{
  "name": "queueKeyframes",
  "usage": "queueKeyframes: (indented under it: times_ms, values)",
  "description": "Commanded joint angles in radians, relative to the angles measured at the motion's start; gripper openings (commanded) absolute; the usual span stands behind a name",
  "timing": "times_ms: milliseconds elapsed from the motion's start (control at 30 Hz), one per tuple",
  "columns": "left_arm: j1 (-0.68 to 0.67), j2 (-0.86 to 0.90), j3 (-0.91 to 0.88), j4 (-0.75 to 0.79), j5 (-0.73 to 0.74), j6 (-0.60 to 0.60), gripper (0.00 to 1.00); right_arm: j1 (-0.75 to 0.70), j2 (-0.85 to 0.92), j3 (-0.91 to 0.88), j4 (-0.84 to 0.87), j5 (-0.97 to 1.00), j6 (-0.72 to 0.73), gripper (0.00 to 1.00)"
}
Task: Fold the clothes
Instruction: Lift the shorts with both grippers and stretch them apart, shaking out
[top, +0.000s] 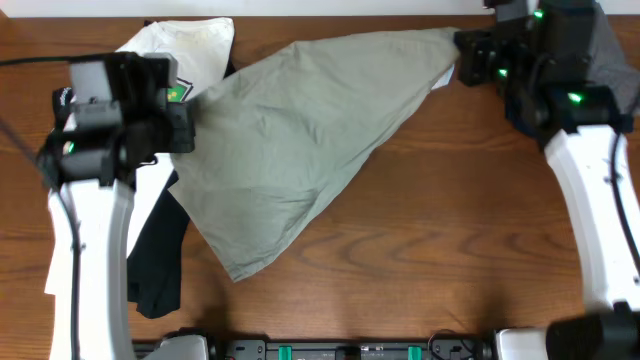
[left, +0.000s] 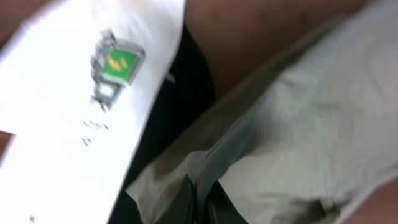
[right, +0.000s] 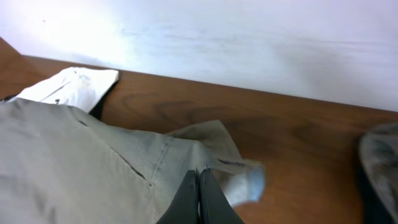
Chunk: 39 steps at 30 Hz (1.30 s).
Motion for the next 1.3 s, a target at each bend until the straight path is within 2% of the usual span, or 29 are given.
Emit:
queueKeyframes:
  times_ms: [0,333,700,1000,1267]
  values:
    - [0.002,-0.101,0.027,0.027,-0.019,-0.034,0.06,-0.039,-0.104,0.011,-0.037,0.034,-0.012,0.01]
    - [0.002,-0.415,0.027,0.104,-0.057,-0.087,0.06,-0.142,-0.44,0.011,-0.204,0.056,0.034,0.01]
    - [0.002,-0.671,0.034,0.092,-0.076,-0.098,0.06,-0.146,-0.734,0.046,-0.401,0.115,0.08,0.01]
    - [0.002,-0.721,0.158,-0.023,-0.128,-0.097,0.06,-0.146,-0.761,0.217,-0.545,0.104,0.079,0.01]
    - [0.002,-0.655,0.144,-0.022,-0.127,-0.098,0.06,-0.146,-0.689,0.229,-0.579,0.145,0.079,0.01]
